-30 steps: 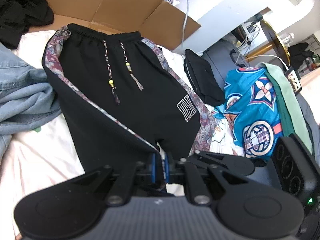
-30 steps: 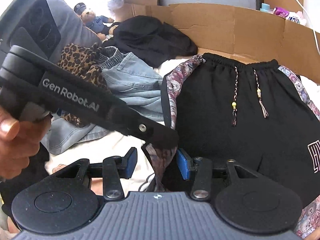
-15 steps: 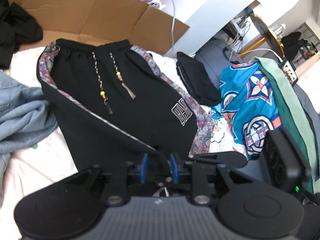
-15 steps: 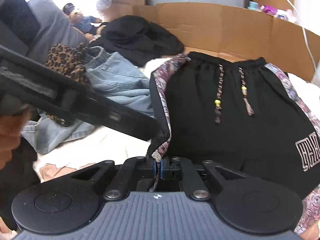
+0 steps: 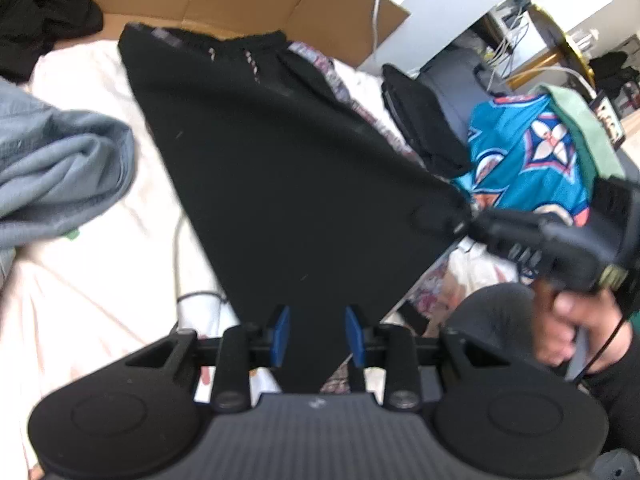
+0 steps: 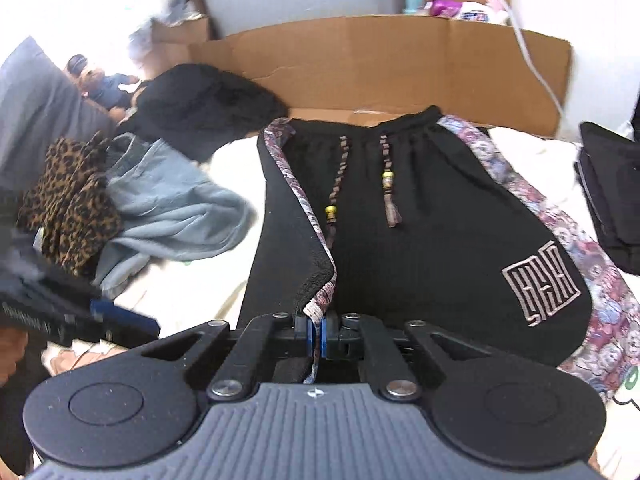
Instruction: Fold clothes
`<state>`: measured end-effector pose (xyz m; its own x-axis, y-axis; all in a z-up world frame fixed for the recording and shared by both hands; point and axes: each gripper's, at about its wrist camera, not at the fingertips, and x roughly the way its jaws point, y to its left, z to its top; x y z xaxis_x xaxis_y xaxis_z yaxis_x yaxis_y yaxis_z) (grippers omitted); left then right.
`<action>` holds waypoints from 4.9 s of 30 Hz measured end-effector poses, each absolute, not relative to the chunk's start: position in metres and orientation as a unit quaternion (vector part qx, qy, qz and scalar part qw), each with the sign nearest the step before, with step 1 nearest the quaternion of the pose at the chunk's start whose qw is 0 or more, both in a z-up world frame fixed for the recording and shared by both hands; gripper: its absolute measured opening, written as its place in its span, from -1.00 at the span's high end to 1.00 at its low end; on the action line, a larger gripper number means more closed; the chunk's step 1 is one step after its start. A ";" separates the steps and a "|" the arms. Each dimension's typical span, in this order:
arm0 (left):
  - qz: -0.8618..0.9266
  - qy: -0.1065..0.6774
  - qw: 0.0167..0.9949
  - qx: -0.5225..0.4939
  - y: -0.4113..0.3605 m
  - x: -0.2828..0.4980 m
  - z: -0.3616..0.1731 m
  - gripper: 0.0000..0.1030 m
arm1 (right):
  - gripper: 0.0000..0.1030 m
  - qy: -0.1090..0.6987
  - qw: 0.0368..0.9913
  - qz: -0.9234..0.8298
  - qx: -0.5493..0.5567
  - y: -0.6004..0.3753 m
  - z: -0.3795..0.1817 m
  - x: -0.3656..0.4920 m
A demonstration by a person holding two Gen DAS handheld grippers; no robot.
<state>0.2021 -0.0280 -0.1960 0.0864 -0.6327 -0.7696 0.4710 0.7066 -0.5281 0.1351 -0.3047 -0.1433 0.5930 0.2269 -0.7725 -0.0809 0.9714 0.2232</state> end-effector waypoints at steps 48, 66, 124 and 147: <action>-0.365 0.663 0.605 -0.246 -0.118 0.162 -0.347 0.25 | 0.96 0.466 0.853 -0.126 0.199 -0.536 -0.215 0.123; -0.371 0.648 0.598 -0.292 -0.138 0.142 -0.358 0.33 | 0.96 0.476 0.844 -0.144 0.204 -0.557 -0.230 0.131; -0.430 0.655 0.579 -0.226 -0.220 0.147 -0.370 0.80 | 0.42 0.468 0.796 -0.212 0.319 -0.670 -0.276 0.124; -0.407 0.634 0.645 -0.128 -0.173 0.159 -0.296 0.33 | 0.19 0.449 0.829 -0.146 0.300 -0.590 -0.201 0.085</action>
